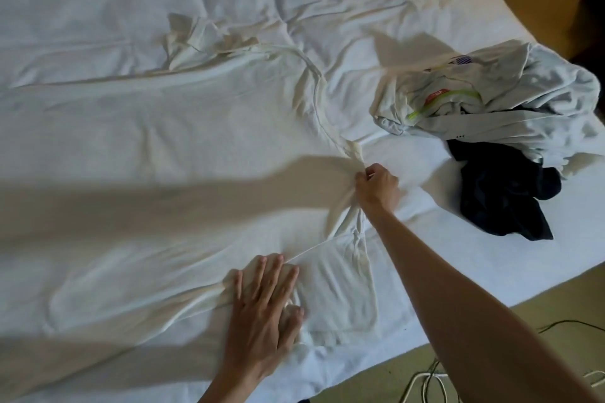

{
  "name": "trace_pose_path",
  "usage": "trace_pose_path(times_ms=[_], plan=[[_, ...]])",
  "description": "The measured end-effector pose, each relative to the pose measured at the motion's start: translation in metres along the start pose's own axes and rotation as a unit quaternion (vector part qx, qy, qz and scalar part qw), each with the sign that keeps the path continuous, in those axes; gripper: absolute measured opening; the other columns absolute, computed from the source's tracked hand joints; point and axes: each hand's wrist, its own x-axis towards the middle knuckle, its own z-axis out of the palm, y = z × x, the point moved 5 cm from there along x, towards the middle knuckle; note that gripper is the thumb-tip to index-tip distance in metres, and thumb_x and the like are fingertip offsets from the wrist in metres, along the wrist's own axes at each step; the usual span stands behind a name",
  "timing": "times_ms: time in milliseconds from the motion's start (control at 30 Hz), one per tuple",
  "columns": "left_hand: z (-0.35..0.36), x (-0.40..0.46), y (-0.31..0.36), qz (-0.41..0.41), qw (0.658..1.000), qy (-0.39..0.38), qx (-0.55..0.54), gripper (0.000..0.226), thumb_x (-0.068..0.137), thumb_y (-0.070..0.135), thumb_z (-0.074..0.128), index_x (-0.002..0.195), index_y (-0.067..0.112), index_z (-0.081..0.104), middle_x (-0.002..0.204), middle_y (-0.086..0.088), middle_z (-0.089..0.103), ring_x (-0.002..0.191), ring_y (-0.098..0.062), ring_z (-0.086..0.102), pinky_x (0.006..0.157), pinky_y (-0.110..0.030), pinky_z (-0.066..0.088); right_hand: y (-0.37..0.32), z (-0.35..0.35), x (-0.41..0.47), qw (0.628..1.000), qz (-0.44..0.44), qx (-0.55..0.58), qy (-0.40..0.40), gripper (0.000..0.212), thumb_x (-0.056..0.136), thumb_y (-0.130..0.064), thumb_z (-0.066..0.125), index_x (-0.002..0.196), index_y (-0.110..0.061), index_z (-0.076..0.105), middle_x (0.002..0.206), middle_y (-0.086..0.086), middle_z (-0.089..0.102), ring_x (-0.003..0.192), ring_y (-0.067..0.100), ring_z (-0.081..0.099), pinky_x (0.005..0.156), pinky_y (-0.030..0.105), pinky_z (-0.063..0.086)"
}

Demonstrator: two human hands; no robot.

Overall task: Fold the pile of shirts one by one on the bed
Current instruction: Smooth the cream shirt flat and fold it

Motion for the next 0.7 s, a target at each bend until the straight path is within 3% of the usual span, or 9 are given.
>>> trace_pose_path(times_ms=[67, 133, 233, 300, 400, 467, 567, 633, 700], plan=[[0.0, 0.0, 0.001, -0.001, 1.0, 0.001, -0.004, 0.065, 0.091, 0.053, 0.044, 0.152, 0.03, 0.037, 0.164, 0.001, 0.022, 0.152, -0.026, 0.016, 0.117, -0.062, 0.015, 0.004, 0.009, -0.019, 0.998, -0.056, -0.021, 0.036, 0.035, 0.091, -0.021, 0.058, 0.126, -0.013, 0.055, 0.128, 0.013, 0.055, 0.115, 0.034, 0.049, 0.09, 0.04, 0.037], [-0.003, 0.0, 0.001, 0.004, 1.0, -0.001, -0.01, 0.064, 0.094, 0.052, 0.042, 0.153, 0.031, 0.035, 0.164, 0.001, 0.022, 0.152, -0.025, 0.018, 0.118, -0.06, 0.014, 0.007, 0.015, -0.059, 0.984, -0.164, -0.036, 0.06, 0.054, 0.088, -0.03, 0.063, 0.138, -0.017, 0.047, 0.141, 0.01, 0.044, 0.126, 0.031, 0.04, 0.1, 0.046, 0.034], [-0.01, -0.004, -0.008, 0.028, 0.999, 0.021, -0.041, 0.054, 0.1, 0.035, 0.033, 0.151, 0.02, 0.039, 0.159, -0.002, 0.033, 0.147, -0.025, 0.031, 0.114, -0.061, 0.022, 0.02, 0.022, -0.145, 0.915, -0.401, -0.035, -0.011, 0.047, 0.089, -0.041, 0.061, 0.128, -0.016, 0.059, 0.139, 0.009, 0.051, 0.127, 0.029, 0.047, 0.105, 0.048, 0.038], [-0.018, -0.015, -0.024, 0.019, 0.995, 0.06, -0.077, 0.053, 0.097, 0.022, 0.036, 0.147, 0.008, 0.043, 0.155, -0.006, 0.039, 0.146, -0.023, 0.035, 0.112, -0.062, 0.025, 0.046, 0.026, -0.198, 0.862, -0.497, -0.034, -0.094, 0.049, 0.088, -0.049, 0.063, 0.125, -0.016, 0.064, 0.139, 0.008, 0.053, 0.131, 0.028, 0.048, 0.107, 0.052, 0.036], [-0.033, -0.036, -0.051, 0.011, 0.992, 0.1, -0.079, 0.063, 0.085, 0.018, 0.046, 0.145, -0.001, 0.043, 0.154, -0.014, 0.04, 0.146, -0.025, 0.032, 0.115, -0.059, 0.023, 0.079, 0.031, -0.233, 0.83, -0.53, -0.084, -0.156, 0.075, 0.082, -0.061, 0.065, 0.142, -0.017, 0.053, 0.157, 0.007, 0.035, 0.148, 0.027, 0.027, 0.117, 0.061, 0.017], [-0.04, -0.046, -0.063, 0.012, 0.993, 0.102, -0.059, 0.069, 0.081, 0.023, 0.05, 0.145, -0.002, 0.042, 0.154, -0.016, 0.038, 0.146, -0.027, 0.032, 0.118, -0.055, 0.021, 0.086, 0.032, -0.236, 0.824, -0.535, -0.096, -0.162, 0.079, 0.08, -0.051, 0.068, 0.147, -0.017, 0.045, 0.161, 0.008, 0.028, 0.15, 0.028, 0.022, 0.116, 0.064, 0.018], [-0.041, -0.047, -0.08, -0.039, 0.994, 0.091, -0.033, 0.068, 0.081, 0.02, 0.044, 0.147, -0.001, 0.042, 0.156, -0.016, 0.036, 0.146, -0.029, 0.033, 0.122, -0.05, 0.017, 0.087, 0.034, -0.229, 0.829, -0.533, -0.099, -0.135, 0.071, 0.074, -0.027, 0.07, 0.142, -0.015, 0.053, 0.156, 0.007, 0.038, 0.147, 0.028, 0.029, 0.112, 0.062, 0.027], [-0.04, -0.043, -0.089, -0.069, 0.994, 0.087, -0.018, 0.066, 0.082, 0.015, 0.039, 0.147, 0.001, 0.043, 0.156, -0.014, 0.037, 0.145, -0.029, 0.034, 0.122, -0.047, 0.016, 0.082, 0.033, -0.226, 0.826, -0.547, -0.081, -0.106, 0.051, 0.081, -0.019, 0.063, 0.132, -0.013, 0.063, 0.148, 0.006, 0.05, 0.14, 0.028, 0.042, 0.11, 0.054, 0.035], [-0.041, -0.037, -0.095, -0.072, 0.992, 0.099, -0.026, 0.058, 0.085, 0.01, 0.036, 0.14, 0.002, 0.053, 0.149, -0.013, 0.048, 0.138, -0.029, 0.045, 0.117, -0.045, 0.027, 0.073, 0.025, -0.217, 0.831, -0.547, -0.052, -0.088, 0.034, 0.088, -0.013, 0.057, 0.118, -0.011, 0.071, 0.13, 0.005, 0.065, 0.124, 0.026, 0.059, 0.099, 0.045, 0.048]])
